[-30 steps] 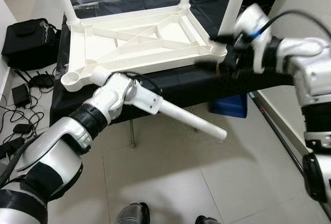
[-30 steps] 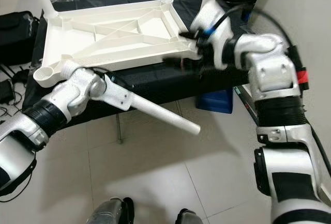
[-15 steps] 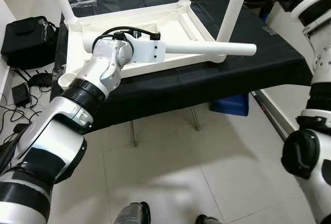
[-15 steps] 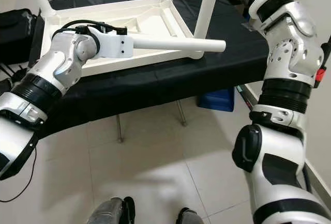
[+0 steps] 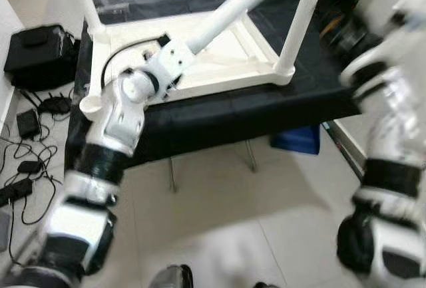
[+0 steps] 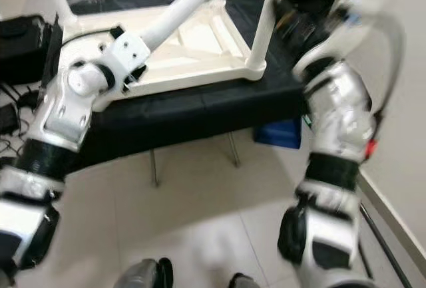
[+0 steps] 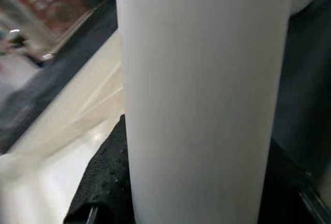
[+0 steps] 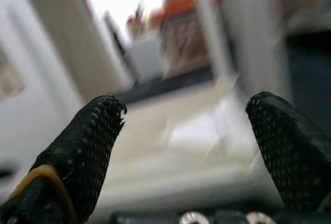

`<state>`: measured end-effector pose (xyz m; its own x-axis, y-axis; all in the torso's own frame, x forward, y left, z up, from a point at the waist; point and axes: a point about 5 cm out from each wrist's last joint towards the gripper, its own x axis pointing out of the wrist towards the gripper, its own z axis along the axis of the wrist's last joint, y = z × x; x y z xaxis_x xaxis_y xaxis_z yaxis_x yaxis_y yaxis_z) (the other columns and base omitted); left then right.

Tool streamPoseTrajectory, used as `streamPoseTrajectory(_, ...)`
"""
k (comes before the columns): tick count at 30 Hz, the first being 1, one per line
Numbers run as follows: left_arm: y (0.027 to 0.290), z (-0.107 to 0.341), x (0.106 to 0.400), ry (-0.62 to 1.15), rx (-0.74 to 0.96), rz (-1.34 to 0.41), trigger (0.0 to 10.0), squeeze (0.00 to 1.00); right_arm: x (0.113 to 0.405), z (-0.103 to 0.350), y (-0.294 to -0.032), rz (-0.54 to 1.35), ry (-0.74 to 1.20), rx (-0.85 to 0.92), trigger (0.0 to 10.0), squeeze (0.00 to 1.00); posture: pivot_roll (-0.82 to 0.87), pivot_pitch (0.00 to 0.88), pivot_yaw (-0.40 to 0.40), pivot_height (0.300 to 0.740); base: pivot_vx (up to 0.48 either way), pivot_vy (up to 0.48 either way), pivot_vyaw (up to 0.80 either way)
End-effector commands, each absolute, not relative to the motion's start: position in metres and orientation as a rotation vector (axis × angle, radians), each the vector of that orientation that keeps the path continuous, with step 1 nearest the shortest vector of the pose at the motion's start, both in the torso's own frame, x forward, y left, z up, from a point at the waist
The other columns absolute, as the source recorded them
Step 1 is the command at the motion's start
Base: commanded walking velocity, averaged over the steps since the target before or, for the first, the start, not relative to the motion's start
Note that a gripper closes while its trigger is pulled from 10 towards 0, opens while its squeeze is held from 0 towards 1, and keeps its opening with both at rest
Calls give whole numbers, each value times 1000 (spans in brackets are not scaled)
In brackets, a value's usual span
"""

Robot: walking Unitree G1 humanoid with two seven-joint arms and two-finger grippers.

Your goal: Building children table

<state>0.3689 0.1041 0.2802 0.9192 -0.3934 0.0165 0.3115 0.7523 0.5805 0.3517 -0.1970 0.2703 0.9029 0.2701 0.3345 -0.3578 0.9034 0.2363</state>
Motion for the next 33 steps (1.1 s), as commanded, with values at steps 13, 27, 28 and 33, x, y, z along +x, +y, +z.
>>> streamPoseTrajectory(13,101,242,331,-48,136,-571,10000,0,320,267,-151,787,-239,381,10000,0,146,148,-16,740,0,0,0)
streamPoseTrajectory(27,89,226,309,6,129,-733,10000,0,327,286,-149,808,-273,336,10000,0,142,149,-20,740,0,0,0)
streamPoseTrajectory(28,86,227,308,8,119,-750,10000,0,328,290,-144,830,-272,338,10000,0,140,149,-19,740,0,0,0)
streamPoseTrajectory(33,82,230,308,10,108,-770,10000,0,327,295,-135,883,-275,349,10000,0,141,147,-19,740,0,0,0)
